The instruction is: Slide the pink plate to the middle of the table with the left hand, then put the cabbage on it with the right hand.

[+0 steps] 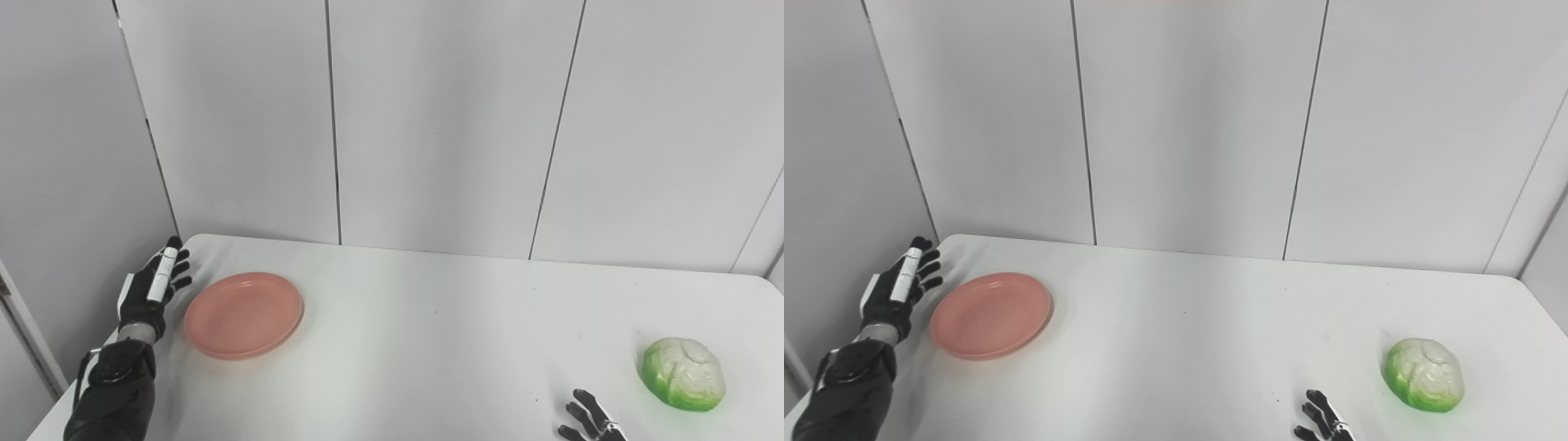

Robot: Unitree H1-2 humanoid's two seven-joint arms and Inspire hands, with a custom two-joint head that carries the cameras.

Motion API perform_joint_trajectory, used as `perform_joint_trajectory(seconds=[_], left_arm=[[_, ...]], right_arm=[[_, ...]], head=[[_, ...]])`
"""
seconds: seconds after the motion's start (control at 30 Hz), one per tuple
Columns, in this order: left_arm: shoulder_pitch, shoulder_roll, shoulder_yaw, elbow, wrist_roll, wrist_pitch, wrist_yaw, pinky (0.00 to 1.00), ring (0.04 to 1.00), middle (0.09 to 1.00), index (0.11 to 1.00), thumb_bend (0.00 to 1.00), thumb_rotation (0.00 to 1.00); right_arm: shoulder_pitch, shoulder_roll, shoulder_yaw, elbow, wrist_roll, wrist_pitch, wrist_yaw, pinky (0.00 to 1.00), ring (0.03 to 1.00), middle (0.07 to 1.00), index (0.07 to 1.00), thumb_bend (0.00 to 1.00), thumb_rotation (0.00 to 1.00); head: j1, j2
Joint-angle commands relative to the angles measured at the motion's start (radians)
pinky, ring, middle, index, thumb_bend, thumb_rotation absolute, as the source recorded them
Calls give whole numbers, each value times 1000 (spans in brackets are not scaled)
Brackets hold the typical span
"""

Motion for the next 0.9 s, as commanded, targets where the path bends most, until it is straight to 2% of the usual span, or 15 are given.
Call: perform_joint_trajectory(seconds=[0.0,0.2,0.37,0.57,0.7,0.87], left_arm=[[-43,35,-7,-2,-1,-41,-27,852,891,883,843,811,836],[-22,13,6,15,-23,-33,-35,828,883,871,818,811,855],[-4,-19,14,-23,-52,0,-70,797,867,868,794,869,858],[57,-86,21,-175,-123,69,-131,822,871,877,803,863,864],[100,-126,9,-288,-141,114,-143,797,863,874,799,840,892],[135,-158,-4,-390,-137,165,-139,819,873,865,782,854,913]], right_arm=[[72,9,10,-33,12,15,2,810,898,932,865,782,954],[74,4,10,-37,11,12,5,807,896,936,868,788,958],[74,5,11,-41,16,18,6,809,893,934,872,788,949],[79,7,14,-56,5,32,4,807,890,933,879,790,945],[80,6,18,-62,-4,39,6,812,897,940,883,766,951],[81,7,18,-65,-3,43,5,808,892,937,879,766,937]], head=[[1,6],[5,10],[0,14],[-4,20],[-10,23],[-13,25]])
